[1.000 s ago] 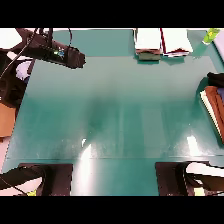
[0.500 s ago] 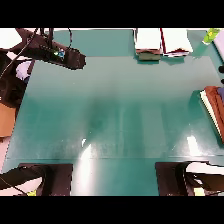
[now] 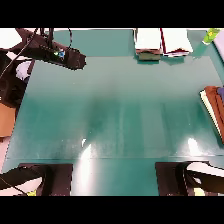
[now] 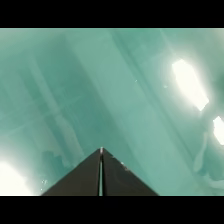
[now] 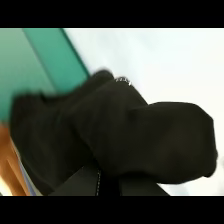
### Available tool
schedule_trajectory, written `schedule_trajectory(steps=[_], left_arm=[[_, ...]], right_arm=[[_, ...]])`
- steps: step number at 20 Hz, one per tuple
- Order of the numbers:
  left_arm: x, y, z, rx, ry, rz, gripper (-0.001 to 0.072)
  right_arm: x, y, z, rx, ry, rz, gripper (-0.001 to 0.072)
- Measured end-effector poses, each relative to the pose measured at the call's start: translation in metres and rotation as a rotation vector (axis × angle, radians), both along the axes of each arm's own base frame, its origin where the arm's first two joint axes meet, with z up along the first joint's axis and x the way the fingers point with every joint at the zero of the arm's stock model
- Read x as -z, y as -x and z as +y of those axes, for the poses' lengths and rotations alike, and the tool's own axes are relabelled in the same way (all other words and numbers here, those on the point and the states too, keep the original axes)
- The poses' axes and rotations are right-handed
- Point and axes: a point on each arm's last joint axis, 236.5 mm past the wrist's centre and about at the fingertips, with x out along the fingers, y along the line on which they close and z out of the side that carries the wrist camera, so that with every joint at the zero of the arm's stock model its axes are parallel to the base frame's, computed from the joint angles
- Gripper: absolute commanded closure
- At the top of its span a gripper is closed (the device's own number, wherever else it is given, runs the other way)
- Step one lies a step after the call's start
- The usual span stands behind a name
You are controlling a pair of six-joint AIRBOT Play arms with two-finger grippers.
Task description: Fold the shirts.
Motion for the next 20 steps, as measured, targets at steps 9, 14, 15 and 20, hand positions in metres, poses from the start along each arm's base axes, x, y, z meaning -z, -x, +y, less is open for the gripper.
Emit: schedule_trajectory(steps=[9,14,15,20], left_arm=[[0.001,0.002,0.000,0.006,-0.007,0.005,0.0679],[0.003,0.004,0.001,0.018,-0.019,0.010,0.0679],[0.004,0.004,0.001,0.021,-0.021,0.009,0.0679],[0.004,0.004,0.001,0.028,-0.026,0.004,0.0679]], right_arm=[[0.093,0.121,0.008,0.185,-0.129,0.166,0.0508],[0.124,0.151,0.017,0.247,-0.180,0.193,0.0149],[0.123,0.153,0.016,0.259,-0.178,0.190,0.0149],[0.067,0.109,0.009,0.213,-0.106,0.006,0.0150]])
